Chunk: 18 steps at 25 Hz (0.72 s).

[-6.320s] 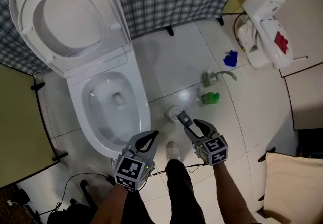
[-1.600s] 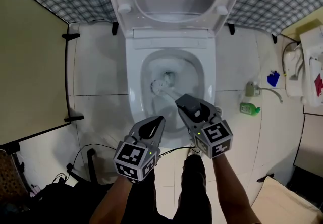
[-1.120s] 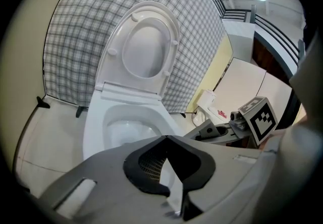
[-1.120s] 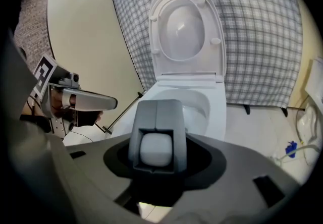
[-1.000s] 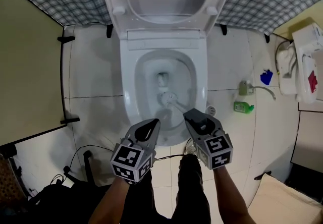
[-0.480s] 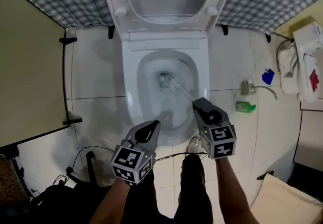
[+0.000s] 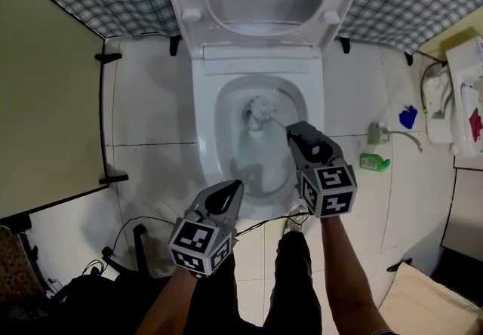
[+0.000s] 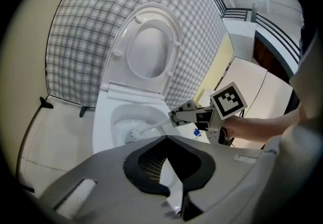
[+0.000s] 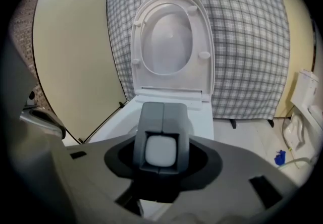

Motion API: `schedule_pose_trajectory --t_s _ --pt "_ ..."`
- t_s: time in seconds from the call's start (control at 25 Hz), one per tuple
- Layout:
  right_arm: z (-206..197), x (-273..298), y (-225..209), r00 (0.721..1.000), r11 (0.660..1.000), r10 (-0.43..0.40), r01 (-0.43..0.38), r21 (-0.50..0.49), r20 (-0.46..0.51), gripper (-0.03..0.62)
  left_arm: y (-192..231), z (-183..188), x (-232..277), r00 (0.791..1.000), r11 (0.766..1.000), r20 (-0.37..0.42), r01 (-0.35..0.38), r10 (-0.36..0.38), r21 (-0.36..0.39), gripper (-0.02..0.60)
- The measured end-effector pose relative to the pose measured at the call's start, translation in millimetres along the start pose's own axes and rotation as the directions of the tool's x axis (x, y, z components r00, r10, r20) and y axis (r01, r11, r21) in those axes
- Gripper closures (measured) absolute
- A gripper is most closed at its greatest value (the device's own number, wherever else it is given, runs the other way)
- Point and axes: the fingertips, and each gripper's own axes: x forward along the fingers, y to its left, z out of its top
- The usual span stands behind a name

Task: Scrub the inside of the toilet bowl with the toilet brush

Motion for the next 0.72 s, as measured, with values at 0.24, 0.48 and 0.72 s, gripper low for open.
schedule_pose_trajectory --t_s 0.24,0.48,0.72 --pt "14 10 30 0.996 0.997 0.078 -0.078 0.0 0.042 0.401 6 -2 -2 1.0 1.0 -0.001 -0.008 0.008 -0.005 0.572" --pt "9 6 61 0.984 0.984 0.176 -0.174 -0.041 0.033 0.402 2 -4 0 1.0 1.0 0.002 -0.002 0.002 -0.01 0.572" --pt "0 -10 84 0.969 0.966 0.248 -0.247 -0.08 -0.004 0.402 -2 -3 3 1.0 1.0 0.009 -0.009 0.009 -0.013 0.572"
